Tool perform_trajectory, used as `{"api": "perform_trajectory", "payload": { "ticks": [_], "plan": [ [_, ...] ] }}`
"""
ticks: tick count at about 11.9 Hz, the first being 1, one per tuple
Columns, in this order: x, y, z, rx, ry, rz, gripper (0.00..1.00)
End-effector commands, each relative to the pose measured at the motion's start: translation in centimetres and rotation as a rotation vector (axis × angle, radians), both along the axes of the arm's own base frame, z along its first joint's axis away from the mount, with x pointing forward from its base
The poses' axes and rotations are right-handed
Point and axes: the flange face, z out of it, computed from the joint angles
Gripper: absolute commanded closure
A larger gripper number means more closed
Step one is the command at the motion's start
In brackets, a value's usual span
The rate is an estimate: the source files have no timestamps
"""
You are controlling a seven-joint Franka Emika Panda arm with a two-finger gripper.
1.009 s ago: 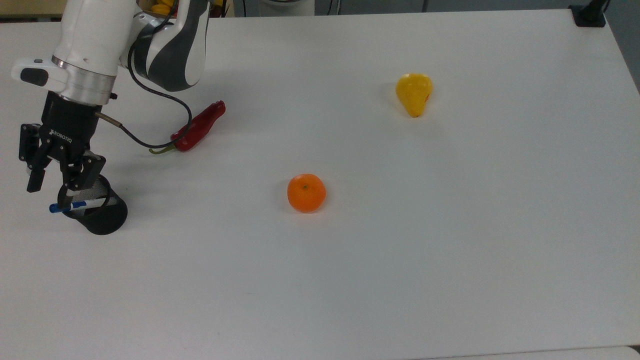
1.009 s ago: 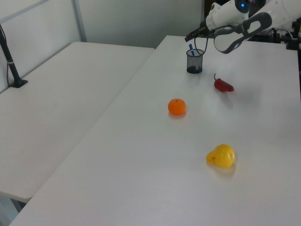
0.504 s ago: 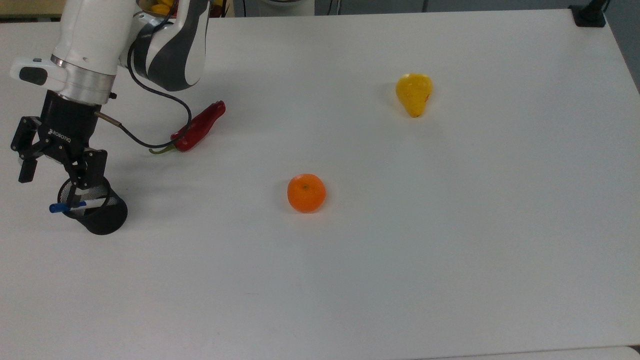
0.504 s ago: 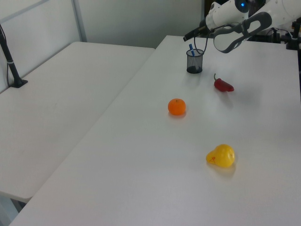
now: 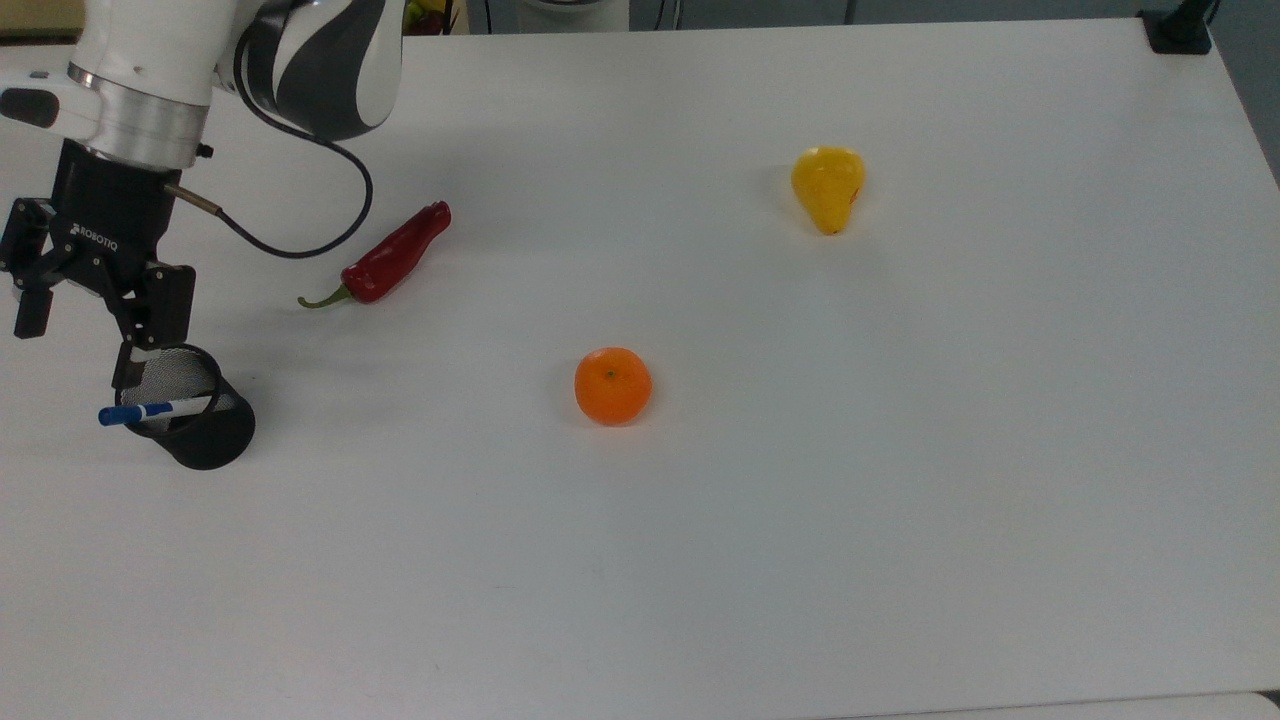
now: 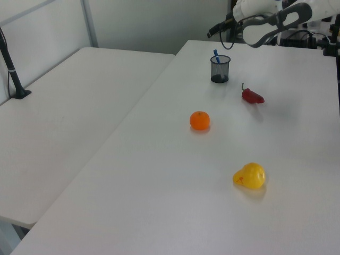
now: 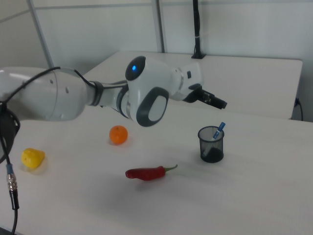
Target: Place marker
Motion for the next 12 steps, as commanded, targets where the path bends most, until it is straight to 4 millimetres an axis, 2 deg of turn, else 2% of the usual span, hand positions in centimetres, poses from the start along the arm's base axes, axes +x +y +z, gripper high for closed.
{"api": "perform_trajectory", "payload": {
  "ticks": [1,2,5,8,10,12],
  "plan": [
    [-1.0,3.5,3.3,0.095,0.145,0.037,0.0],
    [-1.4,4.7,4.8,0.116,0.169,0.054,0.0],
    [-3.2,7.8,7.6,0.183,0.328,0.093,0.0],
    [-6.7,11.6,11.7,0.284,0.481,0.114,0.0],
    [-8.2,14.1,13.5,0.339,0.53,0.099,0.0],
    [-10.7,17.8,15.7,0.386,0.611,0.098,0.0]
  ]
}}
